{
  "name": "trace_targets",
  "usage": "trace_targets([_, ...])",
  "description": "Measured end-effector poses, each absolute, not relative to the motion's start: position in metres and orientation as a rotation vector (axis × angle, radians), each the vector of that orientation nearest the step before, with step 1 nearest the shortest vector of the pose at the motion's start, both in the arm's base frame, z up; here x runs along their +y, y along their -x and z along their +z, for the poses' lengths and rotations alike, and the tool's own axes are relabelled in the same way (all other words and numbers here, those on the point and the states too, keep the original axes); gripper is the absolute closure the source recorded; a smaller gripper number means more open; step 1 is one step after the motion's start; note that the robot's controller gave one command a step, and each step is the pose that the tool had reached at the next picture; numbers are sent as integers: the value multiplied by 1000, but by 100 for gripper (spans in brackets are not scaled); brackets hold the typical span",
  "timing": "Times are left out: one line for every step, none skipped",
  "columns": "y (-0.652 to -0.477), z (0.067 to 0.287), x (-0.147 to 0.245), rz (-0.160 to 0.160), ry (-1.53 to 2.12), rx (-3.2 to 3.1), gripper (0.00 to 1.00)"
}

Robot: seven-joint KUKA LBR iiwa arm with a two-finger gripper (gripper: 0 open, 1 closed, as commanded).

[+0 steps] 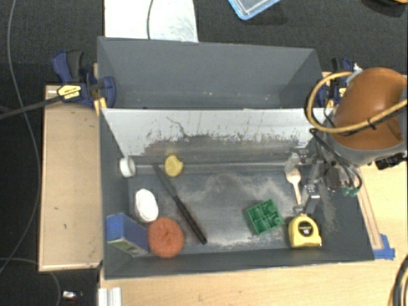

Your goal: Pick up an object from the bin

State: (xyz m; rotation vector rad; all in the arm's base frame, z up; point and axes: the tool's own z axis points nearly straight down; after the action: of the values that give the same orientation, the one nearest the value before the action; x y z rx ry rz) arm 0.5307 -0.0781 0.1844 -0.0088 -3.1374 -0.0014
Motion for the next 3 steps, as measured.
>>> trace_targets([-532, 188, -78, 1, 5, -3145, 0])
trace_targets([-485, 102, -95, 0, 105, -3143, 0])
trace_targets([-480, 91, -90, 1, 141, -3155, 0])
